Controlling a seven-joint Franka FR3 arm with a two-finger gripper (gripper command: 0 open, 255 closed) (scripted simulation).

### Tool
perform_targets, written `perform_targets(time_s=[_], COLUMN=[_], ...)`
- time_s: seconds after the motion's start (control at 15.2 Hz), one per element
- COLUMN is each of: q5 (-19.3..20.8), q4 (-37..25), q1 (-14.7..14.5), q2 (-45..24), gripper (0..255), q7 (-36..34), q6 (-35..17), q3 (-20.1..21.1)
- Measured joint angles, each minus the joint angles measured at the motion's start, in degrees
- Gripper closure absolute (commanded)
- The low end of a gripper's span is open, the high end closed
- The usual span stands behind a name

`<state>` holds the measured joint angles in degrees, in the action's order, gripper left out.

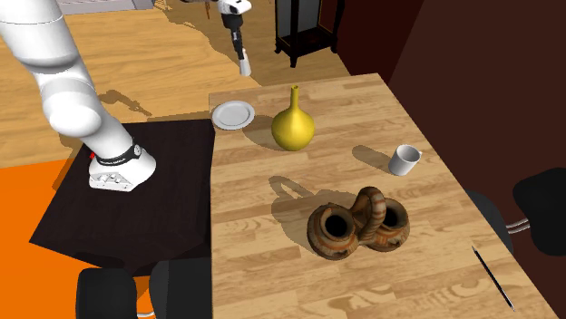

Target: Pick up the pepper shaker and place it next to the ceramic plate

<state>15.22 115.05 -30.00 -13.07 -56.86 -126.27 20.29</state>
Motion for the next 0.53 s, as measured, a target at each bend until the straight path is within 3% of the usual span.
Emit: perform_targets(time_s=[0.33,0.53], q5=[2.3,3.1], q4=[-7.5,-9.0], q1=[-4.9,-6.1], q2=[-5.9,-7.9], gripper=[255,255], q7=[-6.4,-8.0], q6=[3.1,3.0], q3=[1.4,1.4])
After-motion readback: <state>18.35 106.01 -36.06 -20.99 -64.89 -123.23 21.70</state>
